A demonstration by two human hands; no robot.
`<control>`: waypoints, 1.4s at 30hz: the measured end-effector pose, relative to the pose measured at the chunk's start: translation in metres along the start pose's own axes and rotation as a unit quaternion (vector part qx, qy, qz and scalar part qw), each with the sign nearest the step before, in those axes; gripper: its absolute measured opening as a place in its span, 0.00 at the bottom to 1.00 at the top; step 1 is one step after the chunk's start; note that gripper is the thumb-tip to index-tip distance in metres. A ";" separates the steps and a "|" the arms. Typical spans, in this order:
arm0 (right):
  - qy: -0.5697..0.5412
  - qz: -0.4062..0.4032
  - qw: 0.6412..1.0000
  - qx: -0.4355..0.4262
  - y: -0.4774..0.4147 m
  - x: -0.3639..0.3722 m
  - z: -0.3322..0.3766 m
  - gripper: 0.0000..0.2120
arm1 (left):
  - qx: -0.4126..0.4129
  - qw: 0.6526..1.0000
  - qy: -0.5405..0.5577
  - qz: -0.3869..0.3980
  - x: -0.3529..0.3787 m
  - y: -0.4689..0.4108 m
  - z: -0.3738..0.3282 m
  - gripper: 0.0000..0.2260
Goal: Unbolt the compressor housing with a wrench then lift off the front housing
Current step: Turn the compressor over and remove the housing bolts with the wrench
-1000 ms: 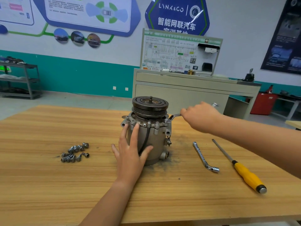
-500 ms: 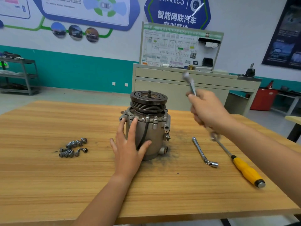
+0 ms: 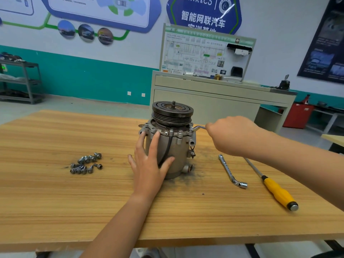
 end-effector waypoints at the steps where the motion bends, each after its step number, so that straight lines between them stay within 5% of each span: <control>1: 0.023 0.003 1.000 -0.008 0.002 -0.001 0.003 0.11 | 0.001 1.000 0.001 0.000 0.000 0.000 0.000 0.38; 13: 0.161 0.038 0.985 -0.056 0.010 -0.003 0.027 0.18 | 0.000 1.000 0.002 0.003 0.001 -0.001 0.000 0.37; 26: 0.084 0.034 0.996 -0.016 -0.041 0.024 -0.019 0.10 | -0.009 1.000 0.002 0.009 0.002 -0.001 0.001 0.37; 35: -0.130 -0.148 0.978 0.070 -0.069 0.032 -0.016 0.09 | -0.006 1.000 -0.007 0.016 0.002 -0.001 0.000 0.37; 40: -0.413 -0.204 0.872 0.167 -0.032 0.033 -0.040 0.14 | -0.007 1.000 -0.001 0.014 0.002 -0.002 0.000 0.37; 42: -0.417 -0.191 0.879 0.127 -0.012 0.023 -0.029 0.12 | -0.010 1.000 0.000 0.014 0.002 -0.002 0.000 0.37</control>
Point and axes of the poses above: each hand's wrist, its own y-axis away from the middle knuckle, its own x-axis out of the palm, z = x × y, the point moved 8 cm from there along -y, towards the middle knuckle, and after that the axes turned 2 degrees about y, right-handed, at the moved point
